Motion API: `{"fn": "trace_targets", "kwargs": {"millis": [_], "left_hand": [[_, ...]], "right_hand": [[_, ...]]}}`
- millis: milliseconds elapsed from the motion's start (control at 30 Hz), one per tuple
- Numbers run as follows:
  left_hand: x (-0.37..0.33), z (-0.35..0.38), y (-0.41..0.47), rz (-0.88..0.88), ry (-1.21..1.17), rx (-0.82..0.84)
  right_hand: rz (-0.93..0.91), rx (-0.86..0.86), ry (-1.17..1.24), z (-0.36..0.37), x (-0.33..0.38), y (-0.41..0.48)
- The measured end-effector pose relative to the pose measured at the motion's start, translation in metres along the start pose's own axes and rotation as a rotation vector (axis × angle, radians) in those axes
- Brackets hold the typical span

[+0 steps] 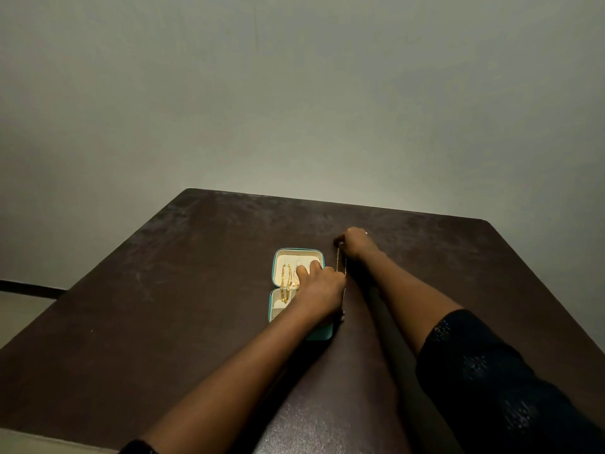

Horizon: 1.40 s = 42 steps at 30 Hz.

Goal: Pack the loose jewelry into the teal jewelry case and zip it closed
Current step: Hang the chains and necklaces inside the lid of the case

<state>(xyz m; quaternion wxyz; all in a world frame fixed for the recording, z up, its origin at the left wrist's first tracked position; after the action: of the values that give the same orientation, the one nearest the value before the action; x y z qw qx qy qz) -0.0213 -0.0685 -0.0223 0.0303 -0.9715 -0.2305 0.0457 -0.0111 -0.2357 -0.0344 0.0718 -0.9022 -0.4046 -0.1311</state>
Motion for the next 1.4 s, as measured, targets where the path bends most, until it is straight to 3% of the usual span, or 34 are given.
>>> {"fn": "trace_targets", "kwargs": {"millis": [233,433,667,867,1067,1200,1300,1400], "left_hand": [[-0.001,-0.002,0.004,0.013,-0.036,0.027],[-0.005,-0.003,0.001,0.056,-0.02,0.092],[-0.007,-0.008,-0.006,0.056,-0.032,0.104],[-0.006,-0.021,-0.009,0.005,-0.068,0.05],[0.008,-0.027,-0.013,-0.068,0.009,-0.078],[0.023,-0.032,-0.015,-0.188,0.031,-0.145],[0.03,-0.039,-0.018,-0.278,-0.207,-0.179],[0.037,-0.044,-0.014,-0.294,-0.689,-0.188]], "right_hand": [[0.063,-0.169,0.084,0.008,-0.008,0.002],[0.06,-0.159,-0.064,0.016,-0.002,0.004],[0.253,-0.219,0.463,-0.014,-0.011,0.013],[0.49,-0.106,1.18,-0.051,-0.024,-0.002],[0.665,0.008,1.39,-0.082,-0.045,-0.024],[0.647,0.05,1.54,-0.096,-0.048,-0.041],[0.587,0.049,1.709,-0.102,-0.046,-0.049],[0.544,0.065,1.802,-0.105,-0.042,-0.052]]}}
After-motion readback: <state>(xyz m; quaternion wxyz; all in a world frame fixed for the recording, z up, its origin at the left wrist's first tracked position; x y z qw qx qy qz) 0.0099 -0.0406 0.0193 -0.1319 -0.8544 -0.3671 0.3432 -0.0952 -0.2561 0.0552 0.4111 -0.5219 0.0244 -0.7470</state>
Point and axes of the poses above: each hand's wrist, its own y-axis towards the middle knuckle, its own z-axis out of the palm, x = y × z, the point moved 1 cm from there along y, towards the middle knuckle
